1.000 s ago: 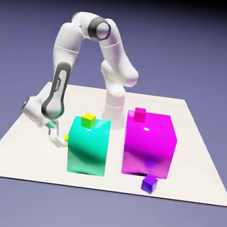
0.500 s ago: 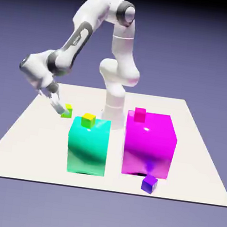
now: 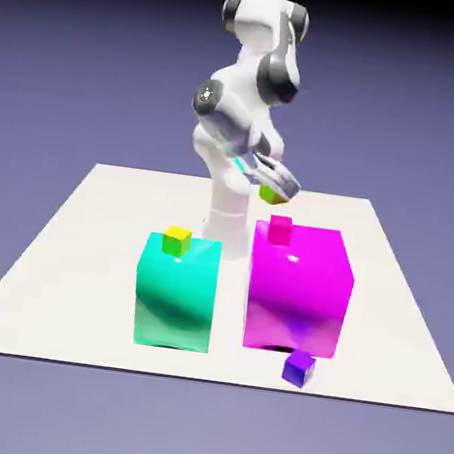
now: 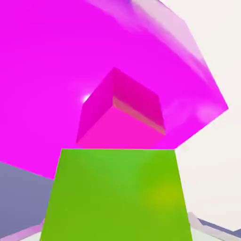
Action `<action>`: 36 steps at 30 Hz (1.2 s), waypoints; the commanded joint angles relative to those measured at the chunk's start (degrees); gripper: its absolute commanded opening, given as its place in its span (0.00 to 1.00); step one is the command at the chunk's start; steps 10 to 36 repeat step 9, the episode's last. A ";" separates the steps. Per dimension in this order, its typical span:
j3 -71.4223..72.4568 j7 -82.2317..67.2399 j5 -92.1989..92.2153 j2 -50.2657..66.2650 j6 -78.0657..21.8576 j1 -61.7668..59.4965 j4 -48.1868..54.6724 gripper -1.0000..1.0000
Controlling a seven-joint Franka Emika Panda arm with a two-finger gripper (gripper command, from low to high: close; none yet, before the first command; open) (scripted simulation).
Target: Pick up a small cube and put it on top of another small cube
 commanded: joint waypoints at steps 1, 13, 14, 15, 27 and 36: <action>0.83 -0.45 0.87 -0.02 2.12 0.53 -2.07 0.00; -2.50 1.38 -3.00 0.06 -6.53 -1.59 6.22 1.00; -2.50 1.38 -3.00 0.06 -6.53 -1.59 6.22 1.00; -2.50 1.38 -3.00 0.06 -6.53 -1.59 6.22 1.00; -2.50 1.38 -3.00 0.06 -6.53 -1.59 6.22 1.00; -2.50 1.38 -3.00 0.06 -6.53 -1.59 6.22 1.00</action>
